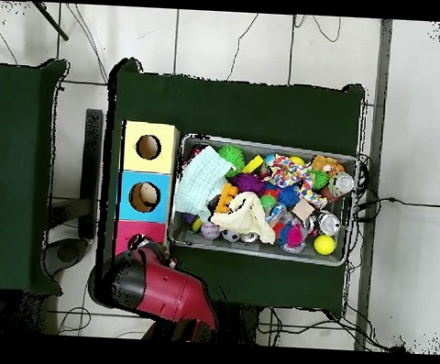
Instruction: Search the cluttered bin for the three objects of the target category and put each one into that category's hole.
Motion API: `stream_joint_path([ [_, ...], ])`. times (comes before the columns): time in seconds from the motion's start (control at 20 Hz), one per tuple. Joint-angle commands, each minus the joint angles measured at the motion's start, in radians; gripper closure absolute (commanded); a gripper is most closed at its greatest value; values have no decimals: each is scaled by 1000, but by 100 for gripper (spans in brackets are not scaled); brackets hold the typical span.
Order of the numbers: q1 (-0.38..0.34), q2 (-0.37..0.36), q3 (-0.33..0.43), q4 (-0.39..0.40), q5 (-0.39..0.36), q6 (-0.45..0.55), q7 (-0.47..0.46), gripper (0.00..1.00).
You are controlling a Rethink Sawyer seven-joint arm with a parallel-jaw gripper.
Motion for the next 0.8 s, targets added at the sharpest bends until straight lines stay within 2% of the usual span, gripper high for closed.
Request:
stream_joint_path([
  [0.05,12,26,110,96,7,-55,191,100],
  [0.35,22,41,128,105,21,-86,207,100],
  [0.8,77,32,108,84,46,-51,233,100],
])
